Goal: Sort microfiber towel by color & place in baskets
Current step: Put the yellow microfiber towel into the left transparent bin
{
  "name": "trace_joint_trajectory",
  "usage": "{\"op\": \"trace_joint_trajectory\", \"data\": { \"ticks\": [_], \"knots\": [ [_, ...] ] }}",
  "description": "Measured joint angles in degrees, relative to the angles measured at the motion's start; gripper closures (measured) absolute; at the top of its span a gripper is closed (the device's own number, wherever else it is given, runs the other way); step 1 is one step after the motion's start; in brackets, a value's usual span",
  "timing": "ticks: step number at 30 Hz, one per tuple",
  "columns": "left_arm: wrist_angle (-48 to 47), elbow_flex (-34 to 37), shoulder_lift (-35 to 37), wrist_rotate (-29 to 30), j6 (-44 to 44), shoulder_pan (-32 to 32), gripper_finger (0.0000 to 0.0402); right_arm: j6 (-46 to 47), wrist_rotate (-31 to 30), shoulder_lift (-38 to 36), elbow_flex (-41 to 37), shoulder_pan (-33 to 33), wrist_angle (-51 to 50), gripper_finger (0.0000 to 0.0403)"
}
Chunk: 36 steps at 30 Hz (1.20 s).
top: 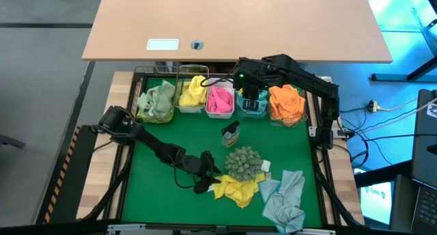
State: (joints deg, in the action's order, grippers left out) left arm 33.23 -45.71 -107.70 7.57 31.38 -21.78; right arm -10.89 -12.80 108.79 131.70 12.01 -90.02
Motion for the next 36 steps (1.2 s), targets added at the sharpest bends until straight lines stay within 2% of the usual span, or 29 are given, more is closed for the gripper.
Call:
{"op": "trace_joint_trajectory", "data": {
  "ticks": [6,14,20,25,32,36],
  "knots": [
    [-2.0,0.0,-0.2,0.4,-1.5,0.0,0.019,0.0,0.0,0.0,0.0,0.0,0.0,0.0253],
    [4.5,-1.1,-6.3,-0.6,-1.9,0.0,0.0192,0.0,0.1,0.0,0.0,0.0,0.0,0.0253],
    [6.8,-1.4,-7.3,-2.3,-2.2,0.5,0.0201,0.0,0.1,0.0,0.0,0.0,0.0,0.0253],
    [7.1,-1.4,-7.0,-2.8,-4.7,0.2,0.0259,0.0,0.0,0.0,0.0,0.0,0.0,0.0253],
    [5.7,-1.4,-5.2,-2.8,-6.4,0.0,0.0387,0.2,0.8,-3.4,0.0,-0.7,0.0,0.0253],
    [4.8,-1.4,-4.4,-2.7,-6.5,0.0,0.0395,1.4,0.8,-6.5,-0.2,-2.9,0.1,0.0253]
  ]
}}
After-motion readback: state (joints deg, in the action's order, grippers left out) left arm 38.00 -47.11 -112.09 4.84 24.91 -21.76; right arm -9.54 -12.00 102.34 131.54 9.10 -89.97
